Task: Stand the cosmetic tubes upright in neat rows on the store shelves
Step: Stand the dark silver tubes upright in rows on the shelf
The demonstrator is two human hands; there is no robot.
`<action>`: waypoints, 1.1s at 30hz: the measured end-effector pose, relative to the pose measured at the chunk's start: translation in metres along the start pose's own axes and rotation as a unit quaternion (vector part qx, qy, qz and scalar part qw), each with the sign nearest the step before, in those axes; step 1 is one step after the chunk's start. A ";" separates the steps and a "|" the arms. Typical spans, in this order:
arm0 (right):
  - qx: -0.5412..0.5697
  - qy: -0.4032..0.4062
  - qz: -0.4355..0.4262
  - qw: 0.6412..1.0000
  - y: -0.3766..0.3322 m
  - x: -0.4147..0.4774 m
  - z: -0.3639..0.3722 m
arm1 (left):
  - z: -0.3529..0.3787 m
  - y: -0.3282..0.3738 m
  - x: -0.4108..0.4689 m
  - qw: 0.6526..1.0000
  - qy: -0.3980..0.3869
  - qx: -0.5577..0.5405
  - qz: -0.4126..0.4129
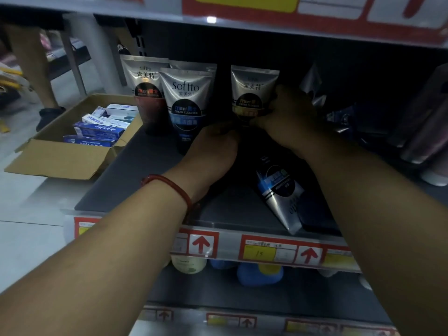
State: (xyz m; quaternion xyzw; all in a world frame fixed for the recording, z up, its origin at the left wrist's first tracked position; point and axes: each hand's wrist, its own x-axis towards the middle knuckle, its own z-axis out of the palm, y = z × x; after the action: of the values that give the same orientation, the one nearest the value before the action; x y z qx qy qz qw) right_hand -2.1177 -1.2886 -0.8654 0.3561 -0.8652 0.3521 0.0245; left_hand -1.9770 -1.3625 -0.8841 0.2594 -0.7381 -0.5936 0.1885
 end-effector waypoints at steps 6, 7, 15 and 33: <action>0.079 -0.024 -0.027 0.996 -0.008 -0.022 -0.034 | -0.004 0.007 -0.010 0.998 -0.003 0.053 0.024; 0.092 -0.040 -0.029 0.995 -0.010 -0.027 -0.041 | -0.005 0.008 -0.014 0.997 -0.012 0.072 0.037; 0.093 -0.142 0.004 0.985 -0.016 -0.056 -0.085 | -0.013 0.011 -0.037 0.964 -0.090 0.231 0.092; 0.039 -0.120 0.010 0.992 -0.013 -0.125 -0.075 | -0.042 0.032 -0.050 0.856 -0.148 0.478 0.131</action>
State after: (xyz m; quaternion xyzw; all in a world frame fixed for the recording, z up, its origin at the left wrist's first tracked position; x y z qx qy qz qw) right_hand -2.0324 -1.1728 -0.8380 0.3876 -0.8509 0.3408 -0.0977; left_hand -1.9182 -1.3598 -0.8426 0.1274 -0.9773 -0.1691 0.0063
